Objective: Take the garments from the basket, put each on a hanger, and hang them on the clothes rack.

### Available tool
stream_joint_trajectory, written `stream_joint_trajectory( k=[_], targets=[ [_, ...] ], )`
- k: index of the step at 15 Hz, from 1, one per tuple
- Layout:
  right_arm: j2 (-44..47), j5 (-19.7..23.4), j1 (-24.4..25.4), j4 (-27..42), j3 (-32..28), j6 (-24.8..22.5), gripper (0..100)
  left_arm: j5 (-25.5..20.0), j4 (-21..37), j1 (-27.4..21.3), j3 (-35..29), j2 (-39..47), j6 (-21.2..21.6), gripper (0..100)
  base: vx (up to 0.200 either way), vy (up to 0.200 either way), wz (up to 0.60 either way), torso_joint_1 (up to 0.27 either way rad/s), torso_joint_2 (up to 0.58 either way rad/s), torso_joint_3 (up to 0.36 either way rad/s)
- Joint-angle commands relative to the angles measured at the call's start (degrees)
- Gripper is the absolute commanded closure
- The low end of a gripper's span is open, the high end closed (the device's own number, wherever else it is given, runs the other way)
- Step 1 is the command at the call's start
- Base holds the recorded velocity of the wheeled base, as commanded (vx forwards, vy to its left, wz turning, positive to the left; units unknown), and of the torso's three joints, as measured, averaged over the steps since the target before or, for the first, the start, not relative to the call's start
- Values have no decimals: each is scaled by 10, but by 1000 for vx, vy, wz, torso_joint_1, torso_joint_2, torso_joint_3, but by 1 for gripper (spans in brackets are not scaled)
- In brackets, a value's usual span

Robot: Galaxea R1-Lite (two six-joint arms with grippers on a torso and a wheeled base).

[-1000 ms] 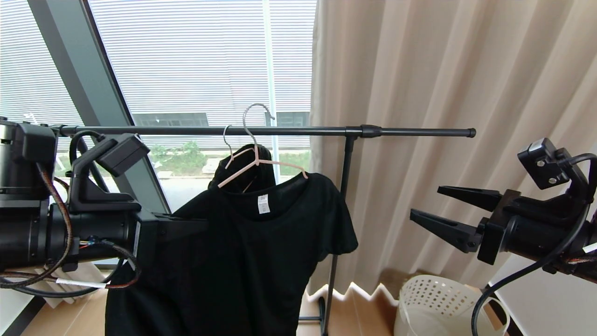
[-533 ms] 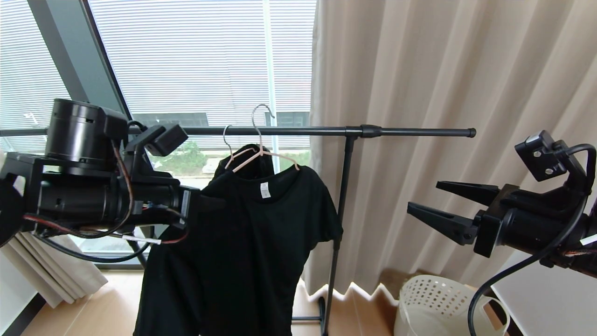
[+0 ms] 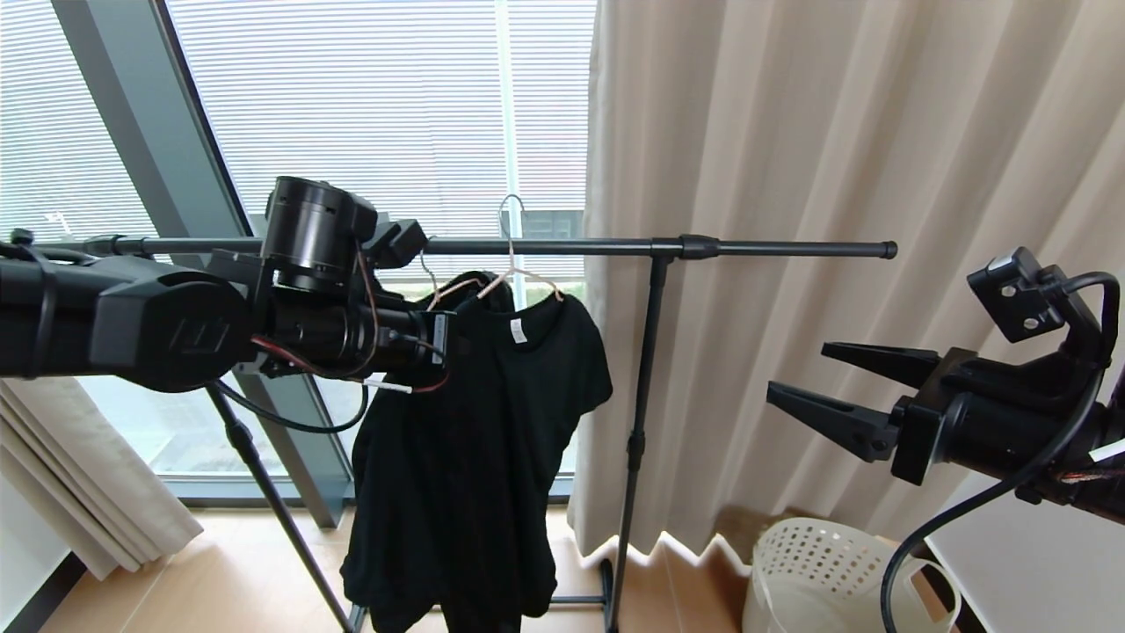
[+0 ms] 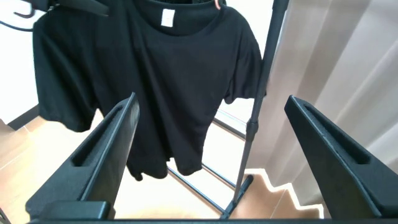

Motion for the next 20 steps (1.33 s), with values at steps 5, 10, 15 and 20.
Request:
stream_joint_trajectory(
  k=[5,10,15,20],
  targets=[
    [2,0,0,0,2,0,0,14,0,-11,-51,66,-43,100,0,0,0,0,0,0],
    [9,0,0,-1,3,-1,0,14,-1,-11,-51,72,-52,100,0,0,0,0,0,0],
    [10,0,0,-1,4,-1,0,17,0,-11,-47,74,-55,100,0,0,0,0,0,0],
    [10,0,0,-1,5,-2,0,17,0,-11,-46,73,-56,100,0,0,0,0,0,0]
  ],
)
